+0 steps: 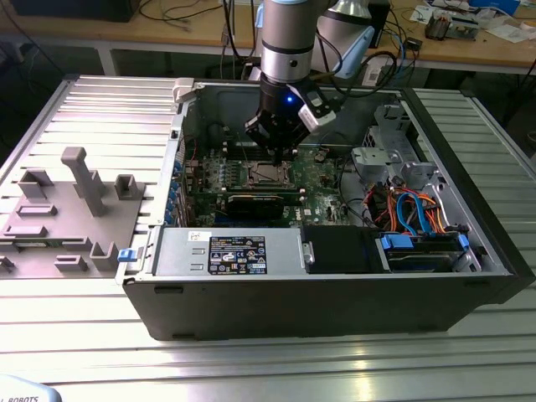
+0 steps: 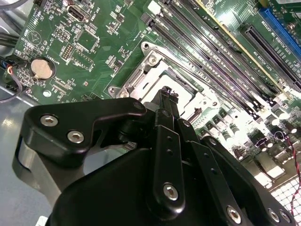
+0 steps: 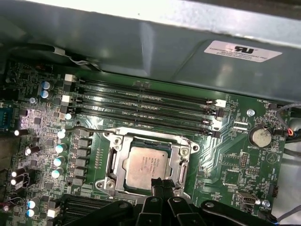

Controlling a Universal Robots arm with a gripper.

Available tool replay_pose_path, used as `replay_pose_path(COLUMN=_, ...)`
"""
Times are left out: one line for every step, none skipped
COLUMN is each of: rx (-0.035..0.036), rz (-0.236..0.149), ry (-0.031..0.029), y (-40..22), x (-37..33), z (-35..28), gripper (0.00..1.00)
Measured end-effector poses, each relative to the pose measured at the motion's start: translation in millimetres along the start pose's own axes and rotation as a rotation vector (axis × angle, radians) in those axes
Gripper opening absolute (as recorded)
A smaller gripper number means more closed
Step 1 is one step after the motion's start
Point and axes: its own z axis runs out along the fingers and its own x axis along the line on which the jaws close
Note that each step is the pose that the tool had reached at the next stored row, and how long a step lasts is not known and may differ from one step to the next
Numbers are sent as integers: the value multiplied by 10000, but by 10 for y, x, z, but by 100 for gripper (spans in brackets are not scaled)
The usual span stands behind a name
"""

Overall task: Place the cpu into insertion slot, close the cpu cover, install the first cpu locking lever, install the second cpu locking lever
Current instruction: 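Install the first cpu locking lever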

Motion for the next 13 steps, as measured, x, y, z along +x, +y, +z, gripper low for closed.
replay_pose_path(rx=-1, rz=-47, ry=-2, y=0, x=0, z=0, gripper=11)
replay_pose_path(rx=-2, rz=-147, ry=-6, y=0, x=0, z=0, gripper=11)
replay_pose_path(rx=-3, rz=-220, ry=-8, y=1, x=0, z=0, gripper=11)
replay_pose_path(rx=-4, rz=-253, ry=-10, y=1, x=0, z=0, gripper=11)
replay_pose_path(rx=-4, rz=-291, ry=-12, y=1, x=0, z=0, gripper=11)
replay_pose_path(rx=-5, rz=-377, ry=-15, y=1, x=0, z=0, gripper=11)
replay_pose_path(rx=-7, rz=-491, ry=-20, y=2, x=0, z=0, gripper=11)
replay_pose_path(rx=-8, rz=-536, ry=-22, y=2, x=0, z=0, gripper=11)
replay_pose_path(rx=-7, rz=-572, ry=-23, y=2, x=0, z=0, gripper=11)
replay_pose_path(rx=-8, rz=-639, ry=-26, y=2, x=0, z=0, gripper=11)
replay_pose_path(rx=-10, rz=-698, ry=-28, y=2, x=0, z=0, gripper=11)
replay_pose_path(rx=-10, rz=-739, ry=-30, y=2, x=0, z=0, gripper=11)
replay_pose_path(rx=-11, rz=-788, ry=-32, y=2, x=0, z=0, gripper=11)
